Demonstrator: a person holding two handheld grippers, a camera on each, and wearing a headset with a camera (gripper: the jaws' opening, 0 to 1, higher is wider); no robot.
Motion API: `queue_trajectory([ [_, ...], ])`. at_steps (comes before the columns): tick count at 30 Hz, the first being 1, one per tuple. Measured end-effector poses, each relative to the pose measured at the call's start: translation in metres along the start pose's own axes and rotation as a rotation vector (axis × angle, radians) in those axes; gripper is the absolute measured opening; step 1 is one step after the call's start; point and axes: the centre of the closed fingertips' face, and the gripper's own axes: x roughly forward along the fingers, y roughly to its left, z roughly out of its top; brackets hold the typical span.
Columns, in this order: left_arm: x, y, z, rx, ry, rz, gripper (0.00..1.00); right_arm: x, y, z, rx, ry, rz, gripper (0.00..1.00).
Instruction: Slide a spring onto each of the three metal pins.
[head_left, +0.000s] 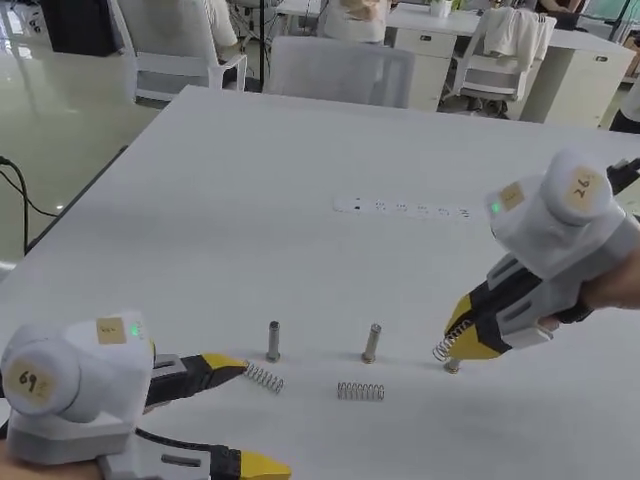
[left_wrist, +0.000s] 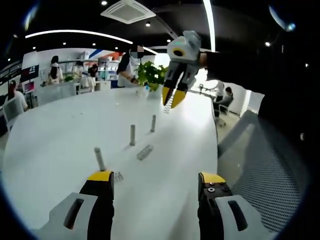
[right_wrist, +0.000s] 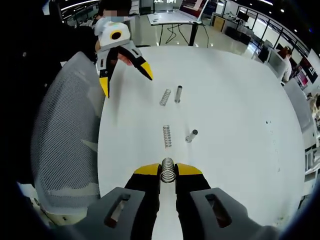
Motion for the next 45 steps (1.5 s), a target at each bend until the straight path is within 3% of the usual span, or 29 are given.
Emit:
queue_trajectory([
  [16,0.001,0.002,0.002,-0.005,-0.013,0.011,0.63,-0.009,-0.033,-0.026,0.030,0.085,-0.038,0.08],
  [23,0.001,0.002,0.002,0.000,-0.010,0.009,0.63,-0.002,-0.046,-0.039,0.035,0.143,-0.051,0.08],
  [28,0.001,0.001,0.002,0.003,-0.007,0.010,0.63,0.005,-0.050,-0.046,0.046,0.171,-0.049,0.08],
  [45,0.001,0.001,0.002,0.002,-0.005,0.011,0.63,0.014,-0.054,-0.054,0.069,0.190,-0.040,0.08],
])
